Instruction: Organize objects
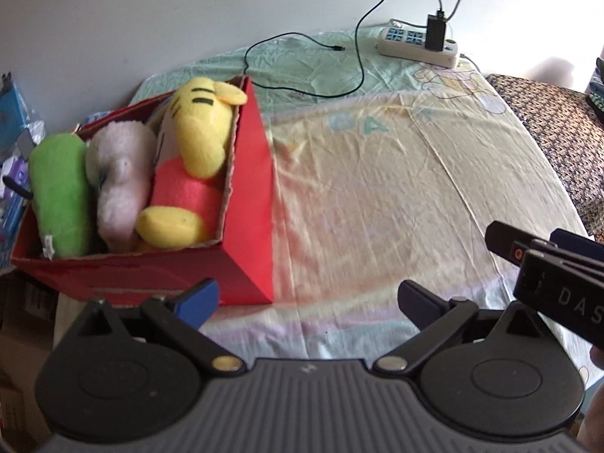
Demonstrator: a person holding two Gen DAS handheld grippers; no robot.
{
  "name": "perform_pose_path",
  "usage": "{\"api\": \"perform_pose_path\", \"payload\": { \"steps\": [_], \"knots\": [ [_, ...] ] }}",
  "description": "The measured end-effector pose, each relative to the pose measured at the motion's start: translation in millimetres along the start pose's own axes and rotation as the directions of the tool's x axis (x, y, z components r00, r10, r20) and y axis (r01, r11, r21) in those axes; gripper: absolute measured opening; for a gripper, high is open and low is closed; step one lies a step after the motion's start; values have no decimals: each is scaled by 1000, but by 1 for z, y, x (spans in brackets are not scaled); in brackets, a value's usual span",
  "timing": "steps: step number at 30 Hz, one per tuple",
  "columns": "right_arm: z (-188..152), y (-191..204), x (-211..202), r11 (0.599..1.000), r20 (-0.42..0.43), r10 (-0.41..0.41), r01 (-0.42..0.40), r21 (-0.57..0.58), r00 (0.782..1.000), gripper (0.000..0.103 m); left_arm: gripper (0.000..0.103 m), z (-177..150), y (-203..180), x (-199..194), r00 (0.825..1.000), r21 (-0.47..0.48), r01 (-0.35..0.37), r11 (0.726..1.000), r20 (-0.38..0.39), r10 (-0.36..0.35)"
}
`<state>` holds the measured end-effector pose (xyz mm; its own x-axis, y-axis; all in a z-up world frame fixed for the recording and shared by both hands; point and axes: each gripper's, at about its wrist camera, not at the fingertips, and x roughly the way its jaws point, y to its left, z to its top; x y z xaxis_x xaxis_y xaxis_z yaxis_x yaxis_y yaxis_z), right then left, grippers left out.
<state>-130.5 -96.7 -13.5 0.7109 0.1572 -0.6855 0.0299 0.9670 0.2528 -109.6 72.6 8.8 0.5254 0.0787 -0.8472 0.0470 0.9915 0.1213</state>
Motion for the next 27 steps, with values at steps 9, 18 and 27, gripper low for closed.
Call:
{"api": "perform_pose_path", "payload": {
  "steps": [9, 18, 27],
  "knots": [
    [-1, -2, 11, 997, -73, 42, -47, -68, 996, 72, 102, -10, 4, 14, 994, -94, -63, 994, -94, 54],
    [-12, 18, 17, 977, -144, 132, -153, -147, 981, 67, 101, -29, 23, 10, 982, -166, -157, 974, -130, 136],
    [-15, 65, 15, 951, -174, 201, -235, -202, 964, 62, 100, -36, 67, -6, 974, -222, -216, 951, -116, 194]
  ]
}}
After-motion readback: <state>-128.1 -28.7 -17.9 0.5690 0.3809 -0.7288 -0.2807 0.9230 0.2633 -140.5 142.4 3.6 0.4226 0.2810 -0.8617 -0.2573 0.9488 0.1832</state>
